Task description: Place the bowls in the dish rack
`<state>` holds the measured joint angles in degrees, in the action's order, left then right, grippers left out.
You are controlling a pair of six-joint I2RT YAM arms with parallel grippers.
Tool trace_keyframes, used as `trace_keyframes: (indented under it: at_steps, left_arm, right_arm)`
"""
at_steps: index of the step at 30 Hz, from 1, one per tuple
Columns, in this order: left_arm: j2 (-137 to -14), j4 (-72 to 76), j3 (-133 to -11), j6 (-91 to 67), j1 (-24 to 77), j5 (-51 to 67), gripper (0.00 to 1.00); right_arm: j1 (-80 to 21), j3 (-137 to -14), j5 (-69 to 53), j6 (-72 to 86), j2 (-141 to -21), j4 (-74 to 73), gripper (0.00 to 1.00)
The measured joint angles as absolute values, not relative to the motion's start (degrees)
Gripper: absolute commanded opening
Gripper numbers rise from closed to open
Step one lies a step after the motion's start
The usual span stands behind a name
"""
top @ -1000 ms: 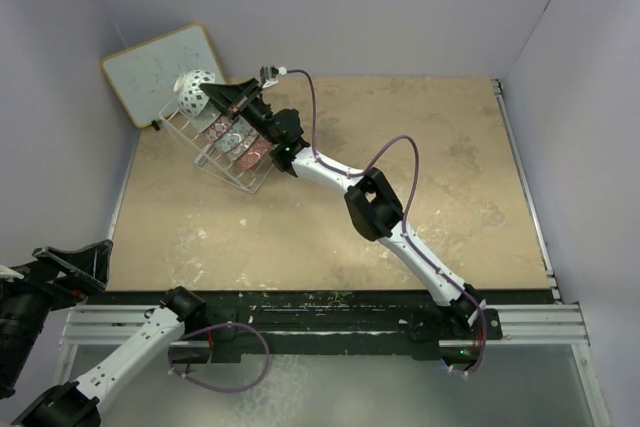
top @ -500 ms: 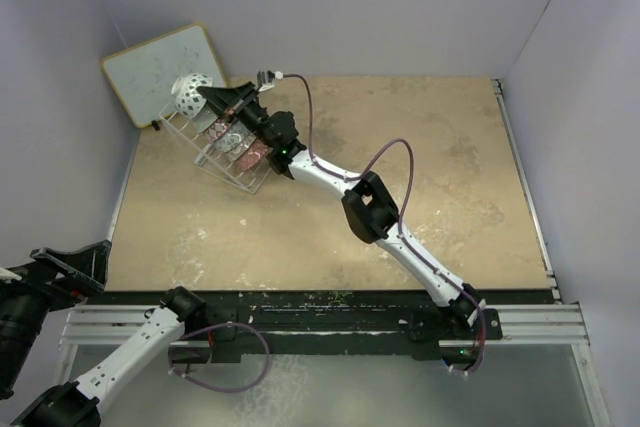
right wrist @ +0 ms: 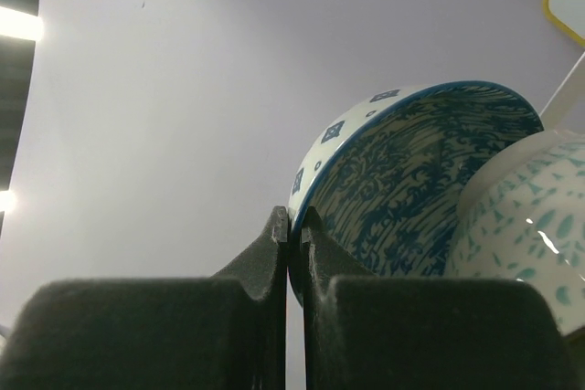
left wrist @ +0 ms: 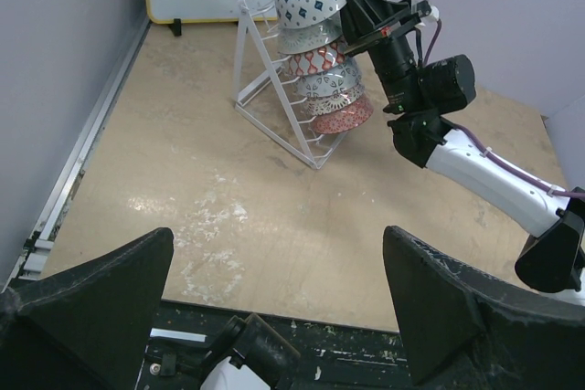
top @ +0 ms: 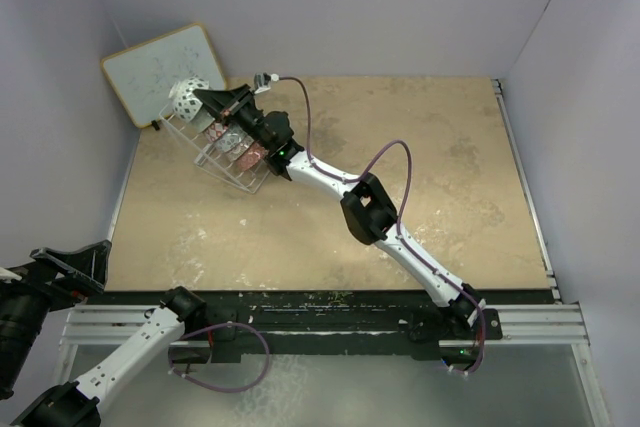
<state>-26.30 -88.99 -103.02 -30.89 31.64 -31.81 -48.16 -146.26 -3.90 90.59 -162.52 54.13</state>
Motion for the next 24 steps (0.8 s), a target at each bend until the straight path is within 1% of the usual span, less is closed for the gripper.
trace_keyframes:
  at_steps: [12, 24]
  left_arm:
    - [-26.28, -88.99, -103.02, -30.89, 31.64, -31.81, 0.99]
    - [-26.28, -88.99, -102.91, -30.89, 31.77, -32.23, 0.99]
  right_arm:
    - [-48.40, -147.02, -1.91, 90.45, -162.52, 51.33, 0.02]
    - [-48.56, -147.33, 2.68, 89.41, -162.85, 47.37, 0.02]
